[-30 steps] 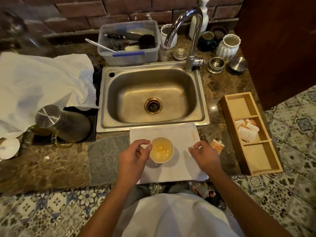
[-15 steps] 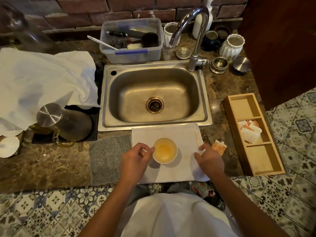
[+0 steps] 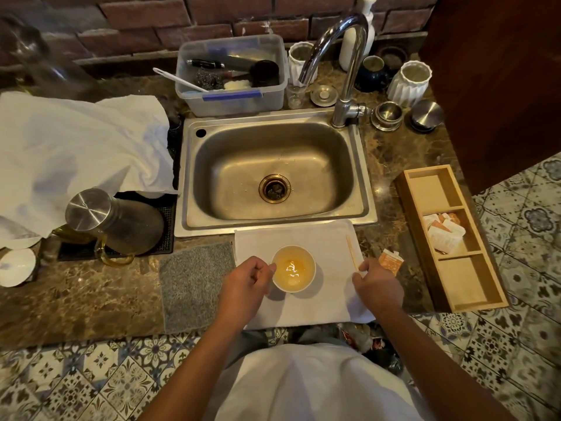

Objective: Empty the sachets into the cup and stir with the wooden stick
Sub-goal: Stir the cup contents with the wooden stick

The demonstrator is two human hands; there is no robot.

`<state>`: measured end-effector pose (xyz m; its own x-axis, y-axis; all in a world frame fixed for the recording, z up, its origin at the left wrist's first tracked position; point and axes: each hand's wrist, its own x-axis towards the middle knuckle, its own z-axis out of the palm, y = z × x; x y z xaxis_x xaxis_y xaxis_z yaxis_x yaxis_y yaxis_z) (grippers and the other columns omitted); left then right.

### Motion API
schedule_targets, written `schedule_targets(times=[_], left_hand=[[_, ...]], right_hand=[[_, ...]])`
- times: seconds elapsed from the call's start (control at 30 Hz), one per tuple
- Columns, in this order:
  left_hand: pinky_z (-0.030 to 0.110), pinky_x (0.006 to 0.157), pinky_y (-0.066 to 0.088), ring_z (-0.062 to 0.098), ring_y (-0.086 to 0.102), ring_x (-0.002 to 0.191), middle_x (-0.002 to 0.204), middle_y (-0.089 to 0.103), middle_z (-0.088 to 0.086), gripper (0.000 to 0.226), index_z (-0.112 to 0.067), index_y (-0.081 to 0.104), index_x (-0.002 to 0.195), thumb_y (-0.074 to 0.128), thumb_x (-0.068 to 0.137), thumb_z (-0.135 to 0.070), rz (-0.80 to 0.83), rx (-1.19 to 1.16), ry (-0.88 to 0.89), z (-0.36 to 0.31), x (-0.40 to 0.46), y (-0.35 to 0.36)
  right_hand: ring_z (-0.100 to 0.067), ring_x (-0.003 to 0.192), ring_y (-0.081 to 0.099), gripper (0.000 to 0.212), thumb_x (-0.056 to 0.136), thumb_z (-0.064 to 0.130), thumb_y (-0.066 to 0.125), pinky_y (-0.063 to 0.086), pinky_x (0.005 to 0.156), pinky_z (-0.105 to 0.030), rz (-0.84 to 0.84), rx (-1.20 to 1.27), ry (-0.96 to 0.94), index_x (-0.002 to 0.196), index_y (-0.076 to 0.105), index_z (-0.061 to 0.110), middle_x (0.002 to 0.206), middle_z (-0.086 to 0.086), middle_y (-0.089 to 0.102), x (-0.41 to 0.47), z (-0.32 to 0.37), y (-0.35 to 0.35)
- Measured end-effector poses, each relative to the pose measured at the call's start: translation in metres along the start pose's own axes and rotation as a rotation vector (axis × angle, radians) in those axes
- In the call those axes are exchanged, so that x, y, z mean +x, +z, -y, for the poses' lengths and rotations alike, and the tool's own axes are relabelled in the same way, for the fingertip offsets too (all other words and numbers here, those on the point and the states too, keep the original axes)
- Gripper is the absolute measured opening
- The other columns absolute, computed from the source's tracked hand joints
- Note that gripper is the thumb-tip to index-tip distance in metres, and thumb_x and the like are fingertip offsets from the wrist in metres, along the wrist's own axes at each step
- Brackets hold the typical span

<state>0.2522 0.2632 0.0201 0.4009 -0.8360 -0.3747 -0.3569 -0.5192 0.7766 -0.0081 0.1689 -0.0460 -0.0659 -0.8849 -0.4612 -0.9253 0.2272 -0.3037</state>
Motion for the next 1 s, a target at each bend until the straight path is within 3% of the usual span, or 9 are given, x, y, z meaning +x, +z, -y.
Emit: schedule_targets(times=[0.2, 0.43, 0.63, 0.8, 1.0], left_hand=[[0.036, 0.059, 0.05, 0.01, 0.059, 0.053, 0.06, 0.069, 0.0, 0.026, -0.023, 0.061, 0.075, 0.063, 0.097, -0.036, 0.022, 0.022, -0.008, -0.004, 0.0, 0.0], [0.029, 0.057, 0.047, 0.008, 0.058, 0.051, 0.06, 0.069, 0.002, 0.026, -0.019, 0.061, 0.075, 0.063, 0.098, -0.032, 0.061, -0.073, -0.033, -0.001, 0.001, 0.001], [0.025, 0.052, 0.045, 0.01, 0.057, 0.05, 0.059, 0.067, 0.001, 0.026, -0.019, 0.061, 0.075, 0.062, 0.098, -0.031, 0.064, -0.088, -0.025, -0.001, 0.001, 0.001], [0.023, 0.049, 0.044, 0.012, 0.055, 0.048, 0.059, 0.067, 0.005, 0.028, -0.013, 0.06, 0.077, 0.061, 0.099, -0.03, 0.074, -0.106, -0.007, -0.003, 0.0, 0.001], [0.025, 0.049, 0.045, 0.015, 0.057, 0.05, 0.063, 0.068, 0.01, 0.028, -0.011, 0.061, 0.08, 0.061, 0.099, -0.031, 0.075, -0.109, -0.01, 0.0, 0.0, 0.001]], right_hand=[[-0.02, 0.077, 0.065, 0.018, 0.09, 0.04, 0.061, 0.059, 0.072, -0.036, 0.026, -0.037, -0.008, 0.088, 0.061, 0.023, 0.08, -0.001, 0.065, 0.003, 0.005, -0.006], [-0.017, 0.071, 0.061, 0.015, 0.087, 0.032, 0.064, 0.052, 0.065, -0.031, 0.041, 0.08, 0.005, 0.074, 0.058, 0.026, 0.071, 0.006, 0.061, 0.002, 0.004, -0.012], [-0.023, 0.077, 0.065, 0.009, 0.089, 0.027, 0.066, 0.047, 0.064, -0.03, -0.013, 0.254, -0.08, 0.084, 0.062, 0.021, 0.073, 0.006, 0.063, -0.008, 0.013, -0.027], [-0.018, 0.079, 0.073, 0.013, 0.091, 0.022, 0.067, 0.06, 0.074, -0.043, -0.017, 0.488, -0.224, 0.102, 0.06, 0.024, 0.073, 0.005, 0.073, -0.023, 0.036, -0.051], [0.0, 0.077, 0.068, 0.023, 0.097, 0.01, 0.057, 0.057, 0.071, -0.035, -0.018, 0.647, -0.29, 0.106, 0.069, 0.027, 0.079, 0.003, 0.074, -0.041, 0.062, -0.078]])
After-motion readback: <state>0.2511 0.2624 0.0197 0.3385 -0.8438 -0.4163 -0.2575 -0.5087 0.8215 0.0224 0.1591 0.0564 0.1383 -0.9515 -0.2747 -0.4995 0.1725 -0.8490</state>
